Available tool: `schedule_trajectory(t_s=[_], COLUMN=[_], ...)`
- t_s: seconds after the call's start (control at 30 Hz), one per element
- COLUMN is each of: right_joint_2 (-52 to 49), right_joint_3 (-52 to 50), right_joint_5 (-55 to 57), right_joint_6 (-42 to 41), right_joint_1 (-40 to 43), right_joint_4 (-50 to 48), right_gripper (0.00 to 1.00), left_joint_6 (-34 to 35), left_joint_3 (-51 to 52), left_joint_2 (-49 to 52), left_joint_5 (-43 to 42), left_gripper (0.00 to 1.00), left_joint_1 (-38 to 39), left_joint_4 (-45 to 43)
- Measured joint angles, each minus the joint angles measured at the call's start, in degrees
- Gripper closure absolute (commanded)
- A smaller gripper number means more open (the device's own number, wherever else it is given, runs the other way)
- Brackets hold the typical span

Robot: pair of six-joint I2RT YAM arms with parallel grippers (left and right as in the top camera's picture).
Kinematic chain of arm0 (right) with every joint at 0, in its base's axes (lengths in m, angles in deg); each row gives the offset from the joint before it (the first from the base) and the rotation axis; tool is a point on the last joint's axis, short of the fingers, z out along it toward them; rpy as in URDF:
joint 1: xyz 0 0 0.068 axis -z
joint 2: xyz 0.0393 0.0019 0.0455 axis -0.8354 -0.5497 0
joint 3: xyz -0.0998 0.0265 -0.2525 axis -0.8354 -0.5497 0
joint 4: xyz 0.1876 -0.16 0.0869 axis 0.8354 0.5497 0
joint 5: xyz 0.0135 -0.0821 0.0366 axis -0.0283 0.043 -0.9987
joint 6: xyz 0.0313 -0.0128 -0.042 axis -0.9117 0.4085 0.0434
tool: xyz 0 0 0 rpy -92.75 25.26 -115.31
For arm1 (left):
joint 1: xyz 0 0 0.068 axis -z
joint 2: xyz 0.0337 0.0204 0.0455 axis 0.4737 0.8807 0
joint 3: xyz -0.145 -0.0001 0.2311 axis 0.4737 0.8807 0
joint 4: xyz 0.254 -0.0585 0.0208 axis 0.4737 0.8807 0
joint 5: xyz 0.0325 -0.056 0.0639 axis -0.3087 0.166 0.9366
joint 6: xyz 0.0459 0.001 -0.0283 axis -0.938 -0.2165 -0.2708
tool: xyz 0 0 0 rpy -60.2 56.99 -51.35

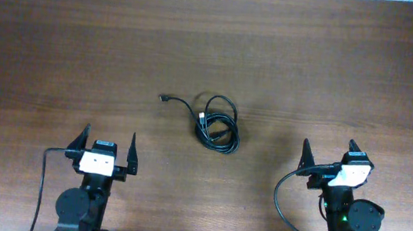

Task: Untangle cables
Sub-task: 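Move the left gripper over the tangled black cable bundle, then grasp the black cable bundle with the left gripper and lift it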

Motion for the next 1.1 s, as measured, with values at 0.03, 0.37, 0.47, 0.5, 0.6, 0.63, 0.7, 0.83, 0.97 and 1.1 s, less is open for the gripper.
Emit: schedule_trajectory(t_s=[0.03, 0.37, 0.47, 0.5, 0.6, 0.63, 0.7, 0.83, 0.97, 1.1], right_joint_2=[0.00, -0.11, -0.13, -0.15, -0.11, -0.24, -0.31, -0.31, -0.33, -0.46], right_joint_3=[0.00, 0.00, 0.00, 0.00, 0.00, 0.00, 0.00, 0.00, 0.00, 0.00], right_joint_5=[0.00, 0.00, -0.02, 0.00, 0.00, 0.00, -0.02, 0.00, -0.02, 0.09], right_joint_6=[0.02, 0.00, -0.02, 0.00, -0.02, 0.02, 0.04, 0.02, 0.00, -0.02], right_joint_1=[0.00, 0.00, 0.00, 0.00, 0.00, 0.00, 0.00, 0.00, 0.00, 0.00], right_joint_4=[0.00, 0.00, 0.02, 0.00, 0.00, 0.00, 0.02, 0.00, 0.02, 0.00], right_gripper=[0.01, 0.01, 0.01, 0.01, 0.01, 0.01, 0.01, 0.01, 0.01, 0.01], left_joint_6=[0.00, 2.56, 10.75, 11.45, 14.97, 16.04, 18.43, 24.44, 31.32, 41.35], left_joint_3=[0.00, -0.13, -4.07, -5.22, -20.70, -25.35, -35.21, -49.24, -51.82, -52.17], left_joint_2=[0.00, -0.15, 0.13, 0.61, 7.28, 10.38, 19.56, 39.23, 55.28, 70.64], left_joint_5=[0.00, 2.10, -1.38, -2.21, -5.38, -5.88, -8.13, -12.94, -14.12, -16.83], left_gripper=[0.01, 0.01, 0.01, 0.01, 0.01, 0.01, 0.02, 0.01, 0.01, 0.38], left_joint_1=[0.00, -0.04, -0.04, -0.04, -0.04, -0.04, -0.02, 3.02, 10.64, 15.21], left_joint_4=[0.00, -12.87, -4.57, -2.73, 11.04, 15.17, 20.48, 29.18, 29.64, 24.79])
